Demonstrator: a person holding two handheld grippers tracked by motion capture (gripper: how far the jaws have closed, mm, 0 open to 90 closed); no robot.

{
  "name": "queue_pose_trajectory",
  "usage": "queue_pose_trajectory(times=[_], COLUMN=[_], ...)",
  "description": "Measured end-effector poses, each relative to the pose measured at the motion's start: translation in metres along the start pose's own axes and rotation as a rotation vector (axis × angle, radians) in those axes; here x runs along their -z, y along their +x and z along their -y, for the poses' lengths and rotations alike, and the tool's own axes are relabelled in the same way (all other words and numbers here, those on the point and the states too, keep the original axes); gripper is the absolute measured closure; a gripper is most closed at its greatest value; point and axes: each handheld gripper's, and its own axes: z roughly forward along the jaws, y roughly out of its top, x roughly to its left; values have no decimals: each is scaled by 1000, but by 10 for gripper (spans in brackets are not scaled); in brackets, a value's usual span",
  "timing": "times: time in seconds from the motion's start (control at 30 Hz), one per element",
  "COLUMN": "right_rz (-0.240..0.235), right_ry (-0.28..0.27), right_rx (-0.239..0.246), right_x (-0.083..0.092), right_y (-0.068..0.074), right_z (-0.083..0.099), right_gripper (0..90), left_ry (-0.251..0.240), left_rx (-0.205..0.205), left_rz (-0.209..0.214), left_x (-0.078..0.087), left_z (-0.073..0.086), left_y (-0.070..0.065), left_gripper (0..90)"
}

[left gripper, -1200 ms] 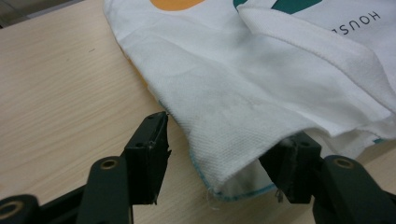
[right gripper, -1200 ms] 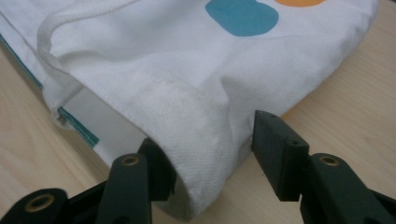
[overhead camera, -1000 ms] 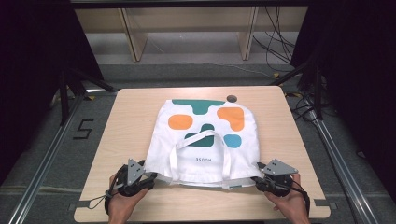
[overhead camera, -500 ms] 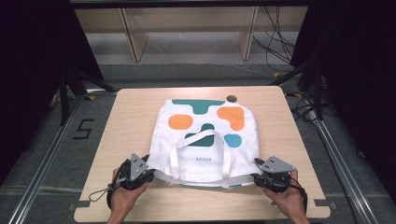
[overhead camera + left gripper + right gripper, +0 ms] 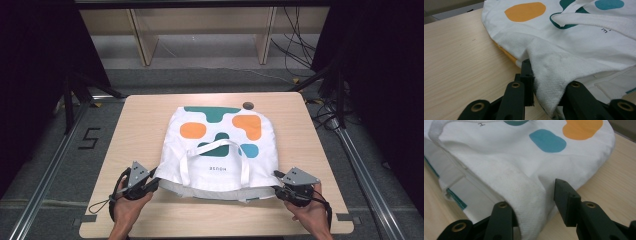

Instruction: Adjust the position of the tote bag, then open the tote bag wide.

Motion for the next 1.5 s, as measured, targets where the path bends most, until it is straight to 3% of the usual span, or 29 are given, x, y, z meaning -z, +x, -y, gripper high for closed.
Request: queue_pose_trajectory(times=[0.07,0.1,0.17,0.2,0.37,0.47,0.5,0.6,0.63,0.67,0.8,0.83,0.93,1.2,1.27,1.33,1.37,1.5], right_rz=[3,6,0,1,32,38,43,45,43,49,51,48,49,79,96,97,107,107], right_ry=[6,12,12,8,-44,-74,-107,-126,-140,-146,-158,-172,-191,-271,-300,-307,-336,-377], right_rx=[8,23,47,31,21,8,2,-15,5,-8,23,29,26,39,53,56,61,62], right_x=[-1,-2,-2,0,9,13,18,25,26,28,32,34,37,52,64,70,77,88], right_y=[-1,-2,-3,-3,-8,-11,-13,-14,-17,-16,-21,-23,-26,-38,-42,-42,-44,-44], right_z=[0,0,-1,-1,-7,-10,-15,-20,-23,-26,-34,-40,-48,-79,-92,-97,-105,-114], right_gripper=[631,716,778,792,808,811,816,822,825,832,849,855,859,873,877,878,879,879], left_ry=[3,0,-6,-6,-33,-50,-68,-74,-95,-96,-102,-119,-124,-208,-260,-268,-301,-340], left_rx=[1,-8,-4,-4,4,-2,-10,-26,-35,-41,-36,-14,-9,-19,-18,-23,-13,-5], left_rz=[1,3,6,6,20,29,35,36,35,27,37,45,41,38,27,24,37,47], left_x=[0,1,3,3,9,14,16,20,22,24,26,27,29,48,61,64,71,82], left_z=[0,0,-1,-1,-6,-11,-14,-18,-23,-25,-29,-32,-37,-68,-84,-88,-98,-108], left_y=[-1,0,0,0,-3,-4,-5,-6,-8,-9,-8,-6,-4,0,-2,-2,-3,-3], left_gripper=[765,765,765,765,768,769,770,772,772,772,772,773,774,780,784,788,789,793])
